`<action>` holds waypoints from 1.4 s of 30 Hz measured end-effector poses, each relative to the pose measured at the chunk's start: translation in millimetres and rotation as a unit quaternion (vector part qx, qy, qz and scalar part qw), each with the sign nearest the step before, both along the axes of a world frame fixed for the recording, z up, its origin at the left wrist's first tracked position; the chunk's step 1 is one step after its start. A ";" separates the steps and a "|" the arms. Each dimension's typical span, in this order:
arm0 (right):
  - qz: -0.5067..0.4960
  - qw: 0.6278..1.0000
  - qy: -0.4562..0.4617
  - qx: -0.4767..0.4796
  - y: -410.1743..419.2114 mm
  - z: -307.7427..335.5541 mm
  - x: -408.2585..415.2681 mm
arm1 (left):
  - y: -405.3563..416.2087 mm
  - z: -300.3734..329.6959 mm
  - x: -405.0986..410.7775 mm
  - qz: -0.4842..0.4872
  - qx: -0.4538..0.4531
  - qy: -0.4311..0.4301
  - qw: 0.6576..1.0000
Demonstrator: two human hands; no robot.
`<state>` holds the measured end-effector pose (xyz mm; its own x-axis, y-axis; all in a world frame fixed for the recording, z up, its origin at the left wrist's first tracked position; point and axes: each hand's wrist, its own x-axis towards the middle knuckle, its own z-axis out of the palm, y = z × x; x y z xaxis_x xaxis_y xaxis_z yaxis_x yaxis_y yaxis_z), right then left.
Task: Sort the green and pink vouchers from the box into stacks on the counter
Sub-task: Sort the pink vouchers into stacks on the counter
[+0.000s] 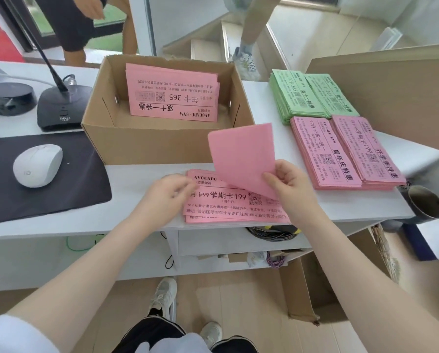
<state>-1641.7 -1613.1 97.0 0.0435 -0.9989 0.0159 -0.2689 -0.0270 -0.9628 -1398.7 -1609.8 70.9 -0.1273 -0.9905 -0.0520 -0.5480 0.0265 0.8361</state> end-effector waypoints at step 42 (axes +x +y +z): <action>0.031 0.947 0.305 0.091 -45.4 -7.5 -27.5 | -9.0 -0.4 -22.0 0.141 0.117 0.066 0.981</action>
<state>-1669.3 -1658.5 89.5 0.0482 -0.9781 -0.2026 -0.7807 0.0896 -0.6185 -1420.7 -1618.8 70.4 0.1289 -0.9503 -0.2835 -0.3921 -0.3114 0.8656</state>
